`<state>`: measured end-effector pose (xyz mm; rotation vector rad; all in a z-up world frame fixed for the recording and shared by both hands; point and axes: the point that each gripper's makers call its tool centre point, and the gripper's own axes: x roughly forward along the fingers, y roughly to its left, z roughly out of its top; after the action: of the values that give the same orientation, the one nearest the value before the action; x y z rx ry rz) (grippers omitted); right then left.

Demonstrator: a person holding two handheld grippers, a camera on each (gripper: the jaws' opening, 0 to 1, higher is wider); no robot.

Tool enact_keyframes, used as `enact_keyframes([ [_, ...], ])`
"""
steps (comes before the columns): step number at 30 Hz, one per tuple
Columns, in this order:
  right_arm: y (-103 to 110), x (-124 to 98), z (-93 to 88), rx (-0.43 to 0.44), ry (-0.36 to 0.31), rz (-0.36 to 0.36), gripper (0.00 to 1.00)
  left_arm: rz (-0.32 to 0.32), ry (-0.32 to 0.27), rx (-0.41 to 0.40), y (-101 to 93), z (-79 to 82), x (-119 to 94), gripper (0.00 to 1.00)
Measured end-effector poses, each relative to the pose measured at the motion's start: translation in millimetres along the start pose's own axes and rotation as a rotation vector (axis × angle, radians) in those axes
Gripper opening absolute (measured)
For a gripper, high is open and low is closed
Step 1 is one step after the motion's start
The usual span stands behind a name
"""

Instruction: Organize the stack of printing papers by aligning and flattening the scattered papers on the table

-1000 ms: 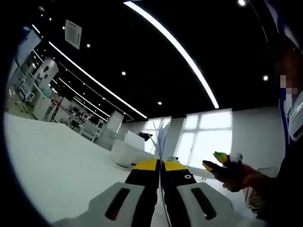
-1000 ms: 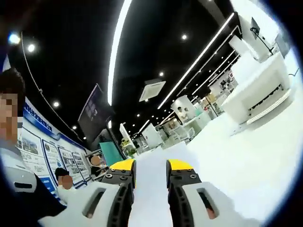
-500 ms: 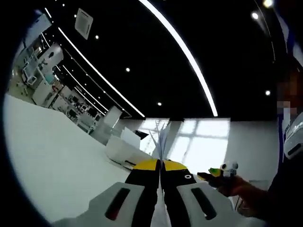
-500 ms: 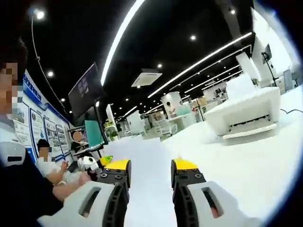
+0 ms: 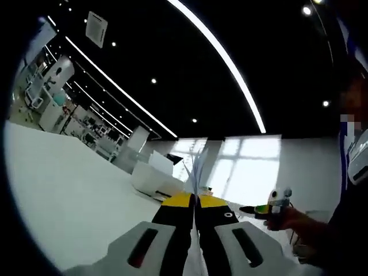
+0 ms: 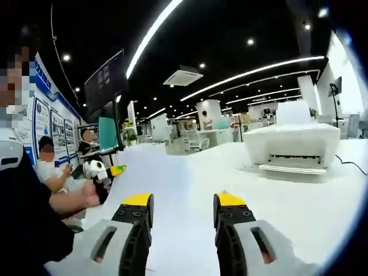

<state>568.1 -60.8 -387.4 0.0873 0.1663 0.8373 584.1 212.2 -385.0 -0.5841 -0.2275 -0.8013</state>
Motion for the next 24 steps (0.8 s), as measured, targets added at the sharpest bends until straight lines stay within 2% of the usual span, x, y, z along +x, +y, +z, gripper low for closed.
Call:
enact_keyframes([
  [8, -16.3, 4.7, -17.5, -0.041, 0.072, -0.014, 0.47, 0.003, -0.003, -0.002, 0.2, 0.6, -1.0, 0.07],
  [24, -43.7, 14.7, -47.6, -0.1, 0.189, -0.049, 0.51, 0.0, -0.005, -0.011, 0.3, 1.1, -0.9, 0.07],
])
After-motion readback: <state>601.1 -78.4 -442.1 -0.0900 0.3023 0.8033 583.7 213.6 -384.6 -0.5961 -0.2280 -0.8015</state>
